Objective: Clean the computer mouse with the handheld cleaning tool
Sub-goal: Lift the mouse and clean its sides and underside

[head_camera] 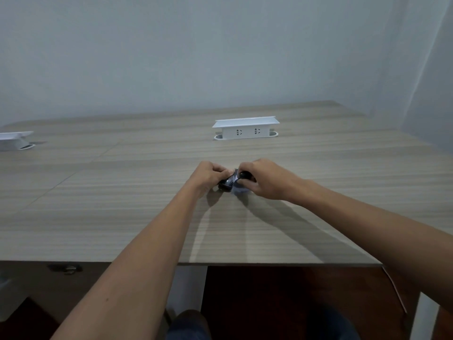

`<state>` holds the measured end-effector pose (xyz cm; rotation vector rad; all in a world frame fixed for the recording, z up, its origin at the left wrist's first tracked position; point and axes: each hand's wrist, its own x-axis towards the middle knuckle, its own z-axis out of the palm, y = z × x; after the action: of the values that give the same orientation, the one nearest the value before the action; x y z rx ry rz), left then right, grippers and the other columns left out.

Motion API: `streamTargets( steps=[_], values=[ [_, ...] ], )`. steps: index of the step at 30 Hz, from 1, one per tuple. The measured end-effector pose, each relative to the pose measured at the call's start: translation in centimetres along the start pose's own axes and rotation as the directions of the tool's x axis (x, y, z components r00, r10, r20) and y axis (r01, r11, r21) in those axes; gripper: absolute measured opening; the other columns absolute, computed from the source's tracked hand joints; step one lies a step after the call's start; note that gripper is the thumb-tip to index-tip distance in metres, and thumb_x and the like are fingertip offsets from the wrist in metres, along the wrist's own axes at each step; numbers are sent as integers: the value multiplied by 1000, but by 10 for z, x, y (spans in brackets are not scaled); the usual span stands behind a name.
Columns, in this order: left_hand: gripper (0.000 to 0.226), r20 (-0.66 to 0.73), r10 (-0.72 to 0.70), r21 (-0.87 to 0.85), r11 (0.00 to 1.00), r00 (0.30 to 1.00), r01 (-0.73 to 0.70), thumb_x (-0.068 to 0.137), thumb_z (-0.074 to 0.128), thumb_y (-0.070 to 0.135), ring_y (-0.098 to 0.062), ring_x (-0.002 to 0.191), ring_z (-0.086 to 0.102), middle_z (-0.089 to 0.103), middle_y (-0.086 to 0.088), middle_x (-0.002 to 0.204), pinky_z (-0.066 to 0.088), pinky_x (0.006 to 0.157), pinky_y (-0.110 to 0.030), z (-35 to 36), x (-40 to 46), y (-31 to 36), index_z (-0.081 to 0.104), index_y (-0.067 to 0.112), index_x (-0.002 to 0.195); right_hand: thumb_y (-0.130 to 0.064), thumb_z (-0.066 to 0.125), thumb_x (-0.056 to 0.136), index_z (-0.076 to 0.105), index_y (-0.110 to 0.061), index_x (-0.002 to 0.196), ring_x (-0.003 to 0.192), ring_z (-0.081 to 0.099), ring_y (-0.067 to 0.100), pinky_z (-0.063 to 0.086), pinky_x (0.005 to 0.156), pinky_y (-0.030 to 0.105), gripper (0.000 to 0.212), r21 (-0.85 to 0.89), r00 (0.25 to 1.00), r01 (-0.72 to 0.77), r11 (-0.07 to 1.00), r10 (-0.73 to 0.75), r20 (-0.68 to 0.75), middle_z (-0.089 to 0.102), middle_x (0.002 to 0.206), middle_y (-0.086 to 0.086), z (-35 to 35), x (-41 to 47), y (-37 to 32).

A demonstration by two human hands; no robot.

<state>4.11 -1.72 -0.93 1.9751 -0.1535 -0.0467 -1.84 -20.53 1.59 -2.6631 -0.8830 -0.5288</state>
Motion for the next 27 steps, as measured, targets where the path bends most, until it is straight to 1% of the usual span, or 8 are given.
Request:
streamTargets(
  steps=[3, 6, 8, 11, 14, 17, 21, 27],
  values=[
    [29, -13, -5, 10, 1000, 1000, 6, 92, 73, 19, -11, 68, 63, 71, -11, 83, 49, 57, -14, 0, 0, 0, 76, -6, 106, -20, 64, 91, 67, -7, 95, 80, 65, 34, 47, 66, 38, 14, -8, 998, -66, 998, 66, -21, 73, 88, 14, -4, 3, 13],
    [31, -12, -13, 4, 1000, 1000, 13, 91, 74, 25, -18, 76, 62, 72, -14, 88, 49, 68, -27, 0, 0, 0, 77, -3, 105, -23, 62, 94, 65, -6, 97, 85, 65, 37, 51, 69, 41, 17, -39, 988, -152, 988, 150, -32, 72, 93, 16, -6, 2, 25],
    [32, -11, -15, 2, 1000, 1000, 15, 91, 75, 26, -20, 78, 61, 73, -17, 91, 48, 72, -32, 1, -1, 1, 77, -2, 105, -22, 62, 93, 65, -6, 96, 86, 65, 36, 51, 70, 42, 17, -19, 987, -154, 988, 153, -53, 72, 92, 15, -4, 0, 23],
    [30, -11, -9, -12, 1000, 1000, 8, 92, 73, 21, -19, 79, 62, 73, -18, 92, 49, 68, -27, 1, -1, 0, 76, -6, 106, -20, 63, 91, 67, -6, 94, 79, 65, 32, 46, 64, 35, 15, 17, 996, -66, 998, 67, -66, 73, 87, 12, 1, -2, 7],
    [28, -3, -5, -2, 1000, 1000, 5, 93, 71, 17, -14, 68, 61, 70, -11, 81, 48, 55, -16, 0, -3, 1, 75, -7, 107, -21, 65, 91, 67, -7, 92, 72, 63, 29, 37, 60, 29, 14, 39, 996, 9, 999, -6, -87, 73, 82, 10, 1, -3, -2],
    [28, -10, -8, -12, 1000, 1000, 8, 93, 71, 15, -12, 67, 61, 71, -14, 86, 49, 52, -11, 0, -3, 1, 74, -7, 109, -18, 64, 90, 66, -6, 95, 75, 62, 29, 41, 62, 33, 13, 28, 995, 37, 999, -35, -90, 71, 84, 10, -4, -1, -2],
    [30, -21, -11, -9, 1000, 1000, 11, 92, 73, 19, -19, 77, 64, 75, -22, 100, 50, 61, -21, 0, -2, 0, 75, -6, 108, -19, 60, 91, 65, -8, 97, 82, 64, 32, 52, 70, 44, 13, 6, 992, -10, 1000, 11, -123, 70, 89, 11, -8, 1, 3],
    [18, -10, -33, 16, 999, 999, 33, 94, 69, 15, -17, 71, 57, 68, -10, 78, 41, 58, -26, -1, -3, -1, 77, -1, 99, -18, 64, 90, 67, -8, 94, 77, 64, 28, 50, 66, 39, 11, 75, 991, 59, 995, -50, -123, 72, 84, 8, 2, 0, -14]
  ],
)
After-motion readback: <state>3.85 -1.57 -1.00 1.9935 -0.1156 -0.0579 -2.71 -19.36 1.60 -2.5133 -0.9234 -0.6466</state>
